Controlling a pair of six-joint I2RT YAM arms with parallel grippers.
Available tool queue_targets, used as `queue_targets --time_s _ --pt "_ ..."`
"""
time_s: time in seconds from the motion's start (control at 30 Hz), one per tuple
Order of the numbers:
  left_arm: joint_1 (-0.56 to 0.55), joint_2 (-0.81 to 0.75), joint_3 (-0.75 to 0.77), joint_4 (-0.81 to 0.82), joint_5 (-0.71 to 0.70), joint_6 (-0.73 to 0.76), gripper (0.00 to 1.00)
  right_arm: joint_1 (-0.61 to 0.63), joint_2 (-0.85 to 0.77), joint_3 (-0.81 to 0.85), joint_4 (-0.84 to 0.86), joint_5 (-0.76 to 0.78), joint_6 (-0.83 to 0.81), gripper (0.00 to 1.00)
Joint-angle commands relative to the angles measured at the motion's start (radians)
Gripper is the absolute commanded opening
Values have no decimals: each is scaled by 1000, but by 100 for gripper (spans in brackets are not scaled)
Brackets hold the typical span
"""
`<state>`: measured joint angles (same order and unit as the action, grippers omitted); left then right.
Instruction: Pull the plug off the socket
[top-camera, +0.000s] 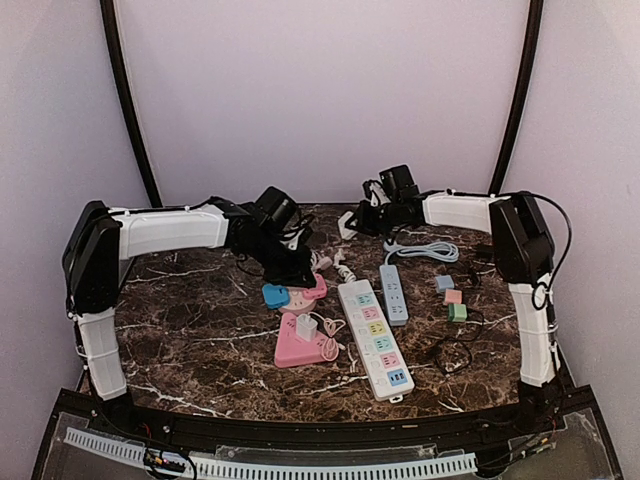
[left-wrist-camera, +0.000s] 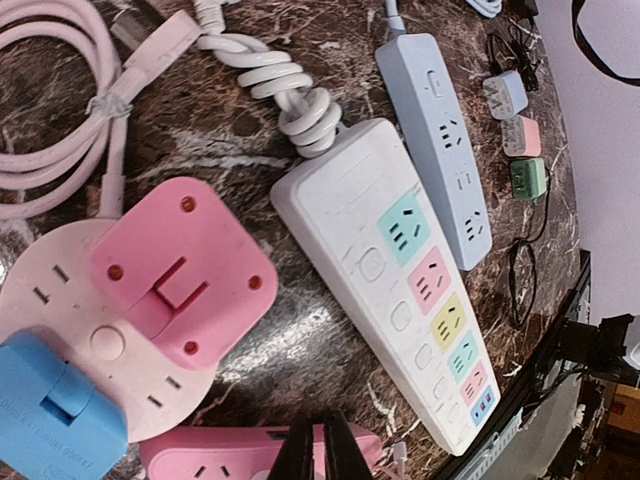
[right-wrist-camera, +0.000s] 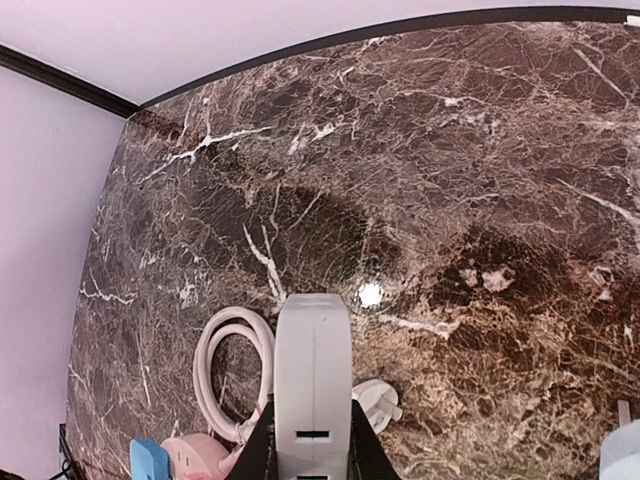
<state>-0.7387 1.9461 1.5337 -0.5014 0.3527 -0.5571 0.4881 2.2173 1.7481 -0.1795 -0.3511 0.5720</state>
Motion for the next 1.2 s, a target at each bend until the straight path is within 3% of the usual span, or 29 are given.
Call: queue_targets --time_s 0.0,0.43,0.87,1.17 --pt "17 -101 -95 50 -60 -25 6 -30 79 68 24 -59 29 8" --pt "22 -118 -130 69 -72 -40 6 -118 129 18 34 -101 51 13" --pt "22 -99 -120 75 -64 -28 7 -128 50 -6 -76 4 -28 50" --pt "34 -84 -99 67 -62 -15 7 -97 -88 -80 -128 87 -102 67"
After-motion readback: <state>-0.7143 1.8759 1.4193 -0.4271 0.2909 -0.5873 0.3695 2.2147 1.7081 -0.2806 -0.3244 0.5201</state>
